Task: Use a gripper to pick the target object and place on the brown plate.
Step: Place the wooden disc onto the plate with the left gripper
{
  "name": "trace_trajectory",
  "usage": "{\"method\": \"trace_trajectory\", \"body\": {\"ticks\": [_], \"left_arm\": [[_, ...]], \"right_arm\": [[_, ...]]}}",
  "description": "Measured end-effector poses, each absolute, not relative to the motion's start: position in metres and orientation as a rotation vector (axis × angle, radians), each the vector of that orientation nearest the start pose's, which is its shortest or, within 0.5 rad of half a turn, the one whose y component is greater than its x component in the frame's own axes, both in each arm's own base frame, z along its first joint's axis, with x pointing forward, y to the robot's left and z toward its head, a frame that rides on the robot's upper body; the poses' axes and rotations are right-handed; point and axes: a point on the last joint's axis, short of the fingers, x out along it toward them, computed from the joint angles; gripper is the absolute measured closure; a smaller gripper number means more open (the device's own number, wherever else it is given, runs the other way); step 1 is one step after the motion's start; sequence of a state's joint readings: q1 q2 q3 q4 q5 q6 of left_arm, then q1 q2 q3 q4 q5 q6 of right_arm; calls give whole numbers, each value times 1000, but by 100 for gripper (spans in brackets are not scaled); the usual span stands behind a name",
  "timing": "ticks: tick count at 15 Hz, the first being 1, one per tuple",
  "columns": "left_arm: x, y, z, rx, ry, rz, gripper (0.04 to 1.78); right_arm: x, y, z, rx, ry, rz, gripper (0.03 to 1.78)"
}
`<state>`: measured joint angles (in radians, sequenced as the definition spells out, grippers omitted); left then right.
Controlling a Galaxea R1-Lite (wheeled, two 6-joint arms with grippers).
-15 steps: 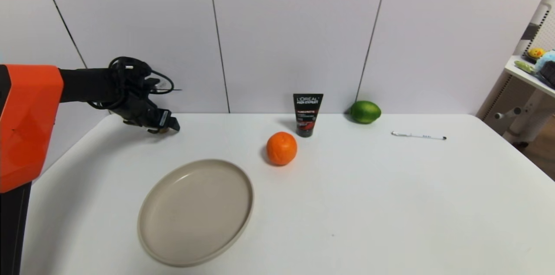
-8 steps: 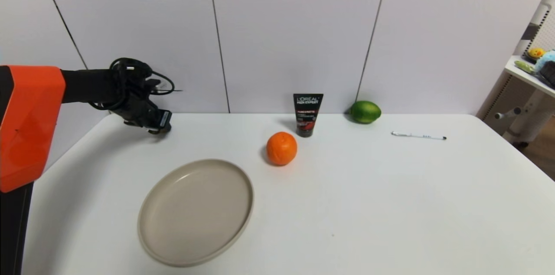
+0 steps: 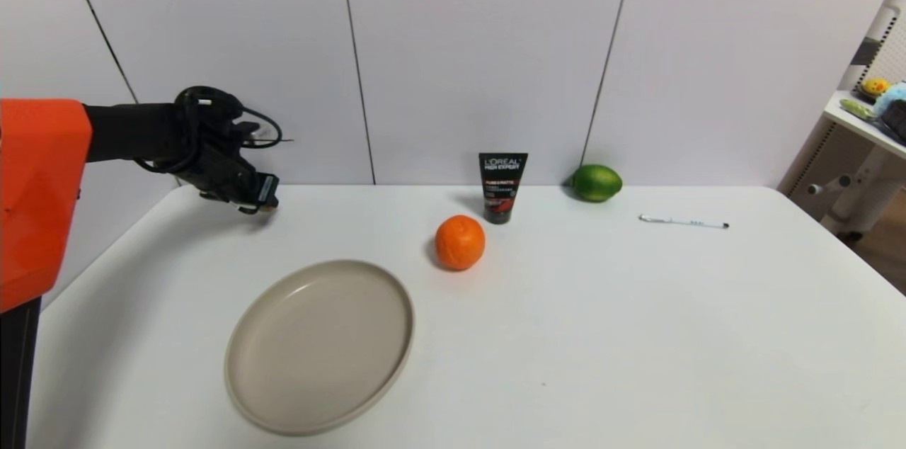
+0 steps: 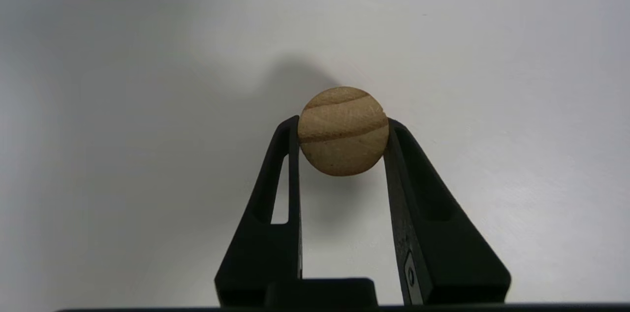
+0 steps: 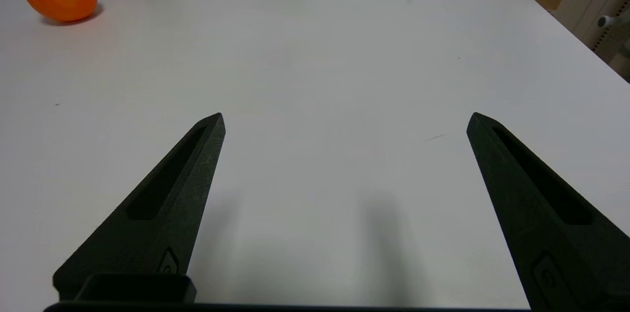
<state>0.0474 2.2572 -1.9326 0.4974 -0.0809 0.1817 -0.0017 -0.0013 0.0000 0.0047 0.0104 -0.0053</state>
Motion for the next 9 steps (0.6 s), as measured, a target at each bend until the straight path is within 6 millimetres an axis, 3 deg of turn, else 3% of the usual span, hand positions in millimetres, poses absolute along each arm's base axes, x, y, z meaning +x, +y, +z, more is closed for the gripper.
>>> {"method": "trace_trajectory", "body": {"ticks": [4, 9], "left_arm": [[400, -3, 218, 111, 799, -230, 131], [323, -50, 234, 159, 838, -381, 131]], "right_arm": [[-23, 0, 75, -5, 3, 9, 11], [-23, 0, 75, -6, 3, 9, 11]]}}
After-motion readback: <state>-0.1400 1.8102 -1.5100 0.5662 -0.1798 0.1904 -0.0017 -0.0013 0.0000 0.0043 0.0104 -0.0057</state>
